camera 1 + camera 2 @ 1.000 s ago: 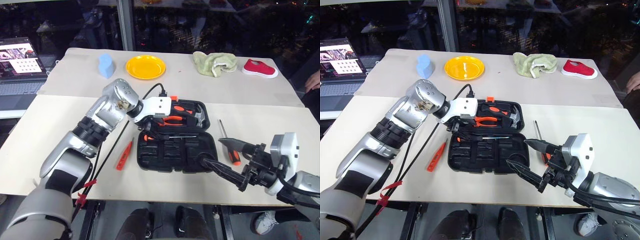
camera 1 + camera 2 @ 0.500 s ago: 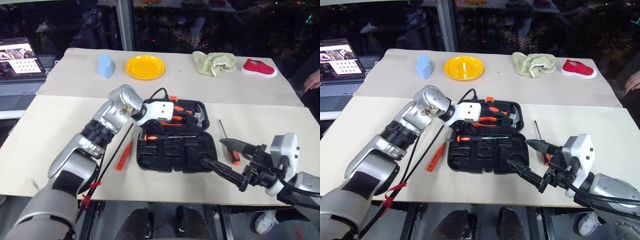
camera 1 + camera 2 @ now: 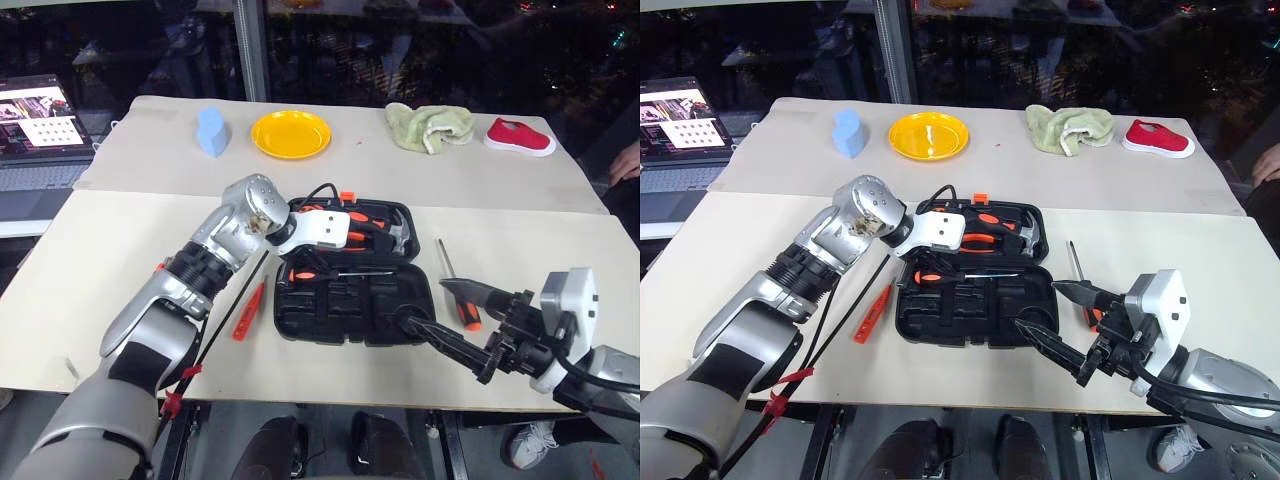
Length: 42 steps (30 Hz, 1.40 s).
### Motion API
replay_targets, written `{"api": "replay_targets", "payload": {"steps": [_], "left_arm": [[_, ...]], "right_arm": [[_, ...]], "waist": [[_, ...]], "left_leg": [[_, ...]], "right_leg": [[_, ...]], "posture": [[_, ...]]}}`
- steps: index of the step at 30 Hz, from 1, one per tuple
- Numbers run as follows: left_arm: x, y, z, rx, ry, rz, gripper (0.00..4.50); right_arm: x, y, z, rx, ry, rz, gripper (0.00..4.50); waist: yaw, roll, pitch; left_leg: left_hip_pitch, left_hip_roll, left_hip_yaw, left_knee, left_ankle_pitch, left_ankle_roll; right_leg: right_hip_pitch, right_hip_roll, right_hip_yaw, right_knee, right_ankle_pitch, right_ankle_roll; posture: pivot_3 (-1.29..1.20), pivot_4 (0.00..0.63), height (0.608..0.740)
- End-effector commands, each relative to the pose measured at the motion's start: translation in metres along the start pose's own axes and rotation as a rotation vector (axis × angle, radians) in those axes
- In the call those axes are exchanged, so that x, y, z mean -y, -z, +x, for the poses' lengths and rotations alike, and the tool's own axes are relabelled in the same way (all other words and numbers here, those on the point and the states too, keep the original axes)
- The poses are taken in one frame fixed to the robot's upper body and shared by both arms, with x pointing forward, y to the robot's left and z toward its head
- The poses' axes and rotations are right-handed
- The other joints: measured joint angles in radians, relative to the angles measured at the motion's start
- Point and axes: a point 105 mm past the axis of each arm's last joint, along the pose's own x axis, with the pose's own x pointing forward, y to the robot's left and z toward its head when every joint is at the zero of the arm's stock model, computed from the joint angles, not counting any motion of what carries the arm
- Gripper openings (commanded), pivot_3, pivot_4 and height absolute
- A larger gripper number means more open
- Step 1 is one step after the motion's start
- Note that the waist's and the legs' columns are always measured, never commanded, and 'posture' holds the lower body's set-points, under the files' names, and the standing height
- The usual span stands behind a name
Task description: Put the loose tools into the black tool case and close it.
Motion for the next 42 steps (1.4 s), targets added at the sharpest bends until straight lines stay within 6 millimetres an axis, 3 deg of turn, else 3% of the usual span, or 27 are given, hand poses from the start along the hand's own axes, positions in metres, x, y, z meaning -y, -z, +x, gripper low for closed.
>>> {"api": "replay_targets", "payload": {"steps": [1, 17, 23, 26, 29, 34, 36, 40, 42], "left_arm": [[-0.003, -0.001, 0.001, -0.008, -0.008, 0.021, 0.01], [-0.009, 0.009, 0.012, -0.026, -0.035, 0.035, 0.01], [-0.013, -0.002, -0.018, 0.166, -0.089, -0.093, 0.01], [-0.009, -0.028, -0.062, 0.516, -0.15, -0.085, 0.01], [-0.006, -0.026, -0.091, 0.619, -0.188, -0.21, 0.7], [0.049, -0.009, -0.12, 0.669, -0.04, -0.228, 2.57], [0.063, -0.002, -0.124, 0.661, -0.008, -0.271, 3.03], [0.079, 0.01, -0.123, 0.611, 0.001, -0.303, 4.4], [0.082, 0.01, -0.122, 0.608, 0.005, -0.301, 4.46]], "right_arm": [[-0.004, -0.011, 0.0, 0.044, 0.0, -0.05, 4.5], [-0.002, -0.009, -0.003, 0.038, 0.017, -0.049, 4.5], [0.008, -0.008, -0.007, 0.043, 0.077, -0.046, 4.5], [0.026, 0.001, -0.017, 0.031, 0.215, -0.029, 4.5], [0.043, 0.015, -0.037, -0.012, 0.357, 0.004, 4.5], [0.054, 0.036, -0.098, -0.075, 0.605, 0.086, 4.5], [0.049, 0.042, -0.12, -0.108, 0.666, 0.113, 4.5], [0.036, 0.053, -0.156, -0.194, 0.744, 0.151, 4.5], [0.032, 0.053, -0.164, -0.215, 0.759, 0.16, 4.5]], "waist": [[0.001, 0.0, 0.0], [0.007, 0.003, -0.003], [0.0, 0.003, -0.003], [-0.007, 0.003, -0.003], [-0.006, 0.004, -0.003], [-0.006, 0.009, -0.006], [-0.003, 0.009, -0.005], [-0.003, 0.01, -0.005], [-0.005, 0.012, -0.004]], "left_leg": [[0.0, 0.0, 0.0, 0.0, -0.002, 0.004], [0.002, 0.0, 0.0, 0.007, -0.005, 0.009], [0.001, 0.0, 0.0, 0.007, -0.005, 0.009], [0.0, 0.0, 0.0, 0.007, -0.005, 0.008], [-0.004, 0.0, 0.0, 0.007, -0.001, 0.0], [-0.008, -0.001, 0.001, 0.006, 0.0, -0.003], [-0.007, -0.001, 0.001, 0.005, 0.001, -0.003], [-0.004, 0.0, 0.001, 0.005, 0.0, -0.003], [0.006, 0.001, 0.001, 0.004, -0.01, -0.002]], "right_leg": [[0.0, 0.0, 0.0, 0.0, 0.0, 0.0], [0.003, -0.002, 0.0, 0.004, 0.001, 0.002], [0.002, -0.006, 0.0, 0.004, 0.0, 0.003], [-0.002, -0.004, 0.0, 0.008, 0.0, 0.002], [-0.007, -0.006, 0.001, 0.01, -0.002, 0.0], [-0.014, 0.001, 0.001, 0.012, -0.002, 0.0], [-0.013, 0.001, 0.002, 0.012, -0.002, -0.001], [-0.011, 0.001, 0.003, 0.01, -0.003, 0.0], [0.0, -0.003, 0.005, 0.008, -0.011, 0.009]], "posture": [[0.0, 0.15, 0.74], [0.0, 0.15, 0.74], [0.0, 0.15, 0.74], [0.0, 0.15, 0.74], [0.0, 0.15, 0.74], [0.0, 0.15, 0.74], [0.0, 0.15, 0.74], [0.0, 0.15, 0.74], [0.0, 0.15, 0.74]]}}
